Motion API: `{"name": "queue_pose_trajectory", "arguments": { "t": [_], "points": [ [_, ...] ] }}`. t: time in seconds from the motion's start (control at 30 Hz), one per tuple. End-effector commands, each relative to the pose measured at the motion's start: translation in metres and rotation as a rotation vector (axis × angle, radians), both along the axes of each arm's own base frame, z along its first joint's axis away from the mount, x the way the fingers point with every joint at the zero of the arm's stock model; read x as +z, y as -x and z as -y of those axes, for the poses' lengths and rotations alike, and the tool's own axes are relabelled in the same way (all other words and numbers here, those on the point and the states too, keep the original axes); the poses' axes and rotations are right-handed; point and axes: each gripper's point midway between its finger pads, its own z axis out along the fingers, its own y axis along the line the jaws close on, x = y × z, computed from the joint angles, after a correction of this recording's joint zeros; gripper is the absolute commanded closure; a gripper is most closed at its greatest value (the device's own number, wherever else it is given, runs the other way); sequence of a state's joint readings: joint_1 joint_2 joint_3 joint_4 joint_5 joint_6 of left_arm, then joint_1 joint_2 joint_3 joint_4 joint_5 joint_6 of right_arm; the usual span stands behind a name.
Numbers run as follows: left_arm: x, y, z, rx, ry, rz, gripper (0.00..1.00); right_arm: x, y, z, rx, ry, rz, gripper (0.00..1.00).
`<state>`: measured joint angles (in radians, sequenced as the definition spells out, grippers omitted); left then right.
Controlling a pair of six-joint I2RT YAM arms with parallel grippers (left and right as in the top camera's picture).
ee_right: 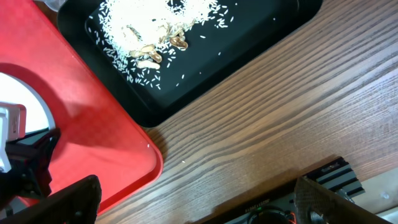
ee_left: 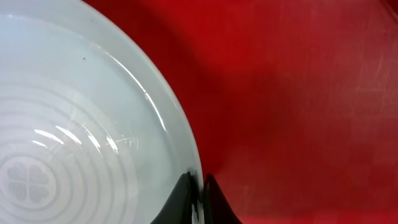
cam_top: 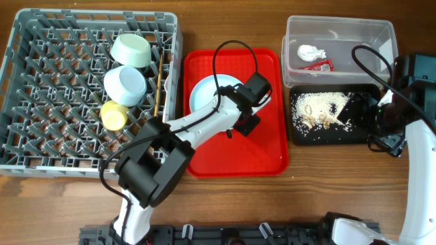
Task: Sort waste into correct bins and load items into the dishwasher rack
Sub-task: 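Carry the plate into the rack and stand it upright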
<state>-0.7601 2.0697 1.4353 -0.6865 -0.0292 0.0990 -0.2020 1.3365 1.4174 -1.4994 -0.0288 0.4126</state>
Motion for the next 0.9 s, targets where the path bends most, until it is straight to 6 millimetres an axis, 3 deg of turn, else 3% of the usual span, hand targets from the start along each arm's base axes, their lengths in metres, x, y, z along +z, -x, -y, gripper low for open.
{"name": "queue_pose_trajectory", "arguments": {
  "t": [0.0, 0.17, 0.27, 0.4, 0.6, 0.7, 0.87],
  "points": [
    [0.027, -0.002, -0.003, 0.088, 0.057, 0.016, 0.96, 0.009, -0.001, 0.002, 0.016, 0.016, 0.033, 0.0],
    [0.111, -0.018, -0.014, 0.176, 0.208, 0.14, 0.96, 0.009, -0.001, 0.002, 0.015, 0.016, 0.033, 0.0],
    [0.164, -0.027, -0.035, 0.248, 0.307, 0.217, 0.96, 0.009, -0.001, 0.002, 0.015, 0.016, 0.033, 0.0],
    [0.216, -0.033, -0.063, 0.288, 0.482, 0.23, 0.96, 0.009, -0.001, 0.002, 0.014, 0.015, 0.032, 0.0],
    [0.244, -0.047, -0.107, 0.328, 0.763, 0.085, 0.96, 0.009, -0.001, 0.002, 0.014, 0.016, 0.032, 0.0],
    [0.249, -0.058, -0.137, 0.378, 0.863, 0.037, 0.96, 0.009, -0.001, 0.002, 0.014, 0.015, 0.031, 0.0],
    [0.244, -0.067, -0.161, 0.418, 0.957, -0.034, 0.96, 0.009, -0.001, 0.002, 0.014, 0.015, 0.032, 0.0]
  ]
}}
